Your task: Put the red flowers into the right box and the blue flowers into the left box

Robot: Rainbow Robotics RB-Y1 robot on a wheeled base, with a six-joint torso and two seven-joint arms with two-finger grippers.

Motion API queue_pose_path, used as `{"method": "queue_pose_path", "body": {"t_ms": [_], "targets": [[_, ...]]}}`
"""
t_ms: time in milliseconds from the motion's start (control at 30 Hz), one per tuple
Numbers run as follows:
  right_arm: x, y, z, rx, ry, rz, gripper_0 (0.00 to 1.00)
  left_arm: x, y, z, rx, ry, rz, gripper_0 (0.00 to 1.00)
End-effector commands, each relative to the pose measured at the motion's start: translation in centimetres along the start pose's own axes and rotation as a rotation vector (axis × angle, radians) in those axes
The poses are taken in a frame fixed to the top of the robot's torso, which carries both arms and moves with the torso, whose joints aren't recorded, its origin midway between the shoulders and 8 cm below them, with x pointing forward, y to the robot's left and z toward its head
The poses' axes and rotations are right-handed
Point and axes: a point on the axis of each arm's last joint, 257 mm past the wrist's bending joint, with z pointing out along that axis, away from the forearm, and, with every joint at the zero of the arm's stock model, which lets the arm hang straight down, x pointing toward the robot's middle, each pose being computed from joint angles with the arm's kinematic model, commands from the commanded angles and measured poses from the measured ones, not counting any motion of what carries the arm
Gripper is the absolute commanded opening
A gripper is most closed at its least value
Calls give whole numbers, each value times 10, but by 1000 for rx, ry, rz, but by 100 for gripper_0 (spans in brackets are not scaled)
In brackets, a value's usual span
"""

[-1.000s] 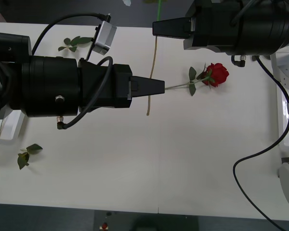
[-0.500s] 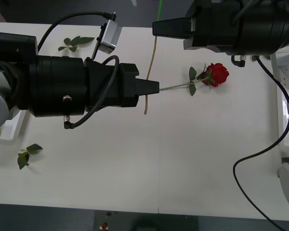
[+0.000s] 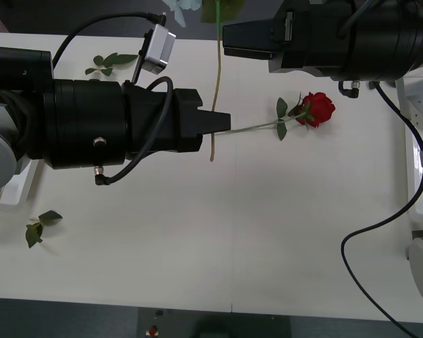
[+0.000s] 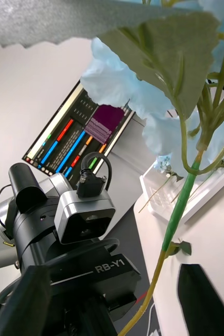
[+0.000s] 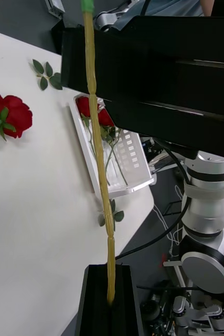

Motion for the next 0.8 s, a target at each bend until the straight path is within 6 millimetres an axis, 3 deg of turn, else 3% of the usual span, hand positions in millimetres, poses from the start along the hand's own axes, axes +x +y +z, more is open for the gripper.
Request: {"method": "queue_pose_path", "body": {"t_ms": [33, 233, 433, 567, 800], "targets": [[-13, 15, 3, -21, -10, -30, 100, -13, -13, -12, -3, -14, 43, 0], [-13, 15, 3, -21, -10, -30, 100, -29, 0, -39, -50, -32, 31, 0], [-7, 8, -1, 4, -5, -19, 100, -50, 39, -90, -181, -88, 12, 0], [-7, -1, -6, 50, 3, 0, 100, -47, 80, -131, -327, -79, -12, 0], [0, -45, -13, 228, 9, 193, 100, -23, 152, -244, -615, -46, -51, 0]]}}
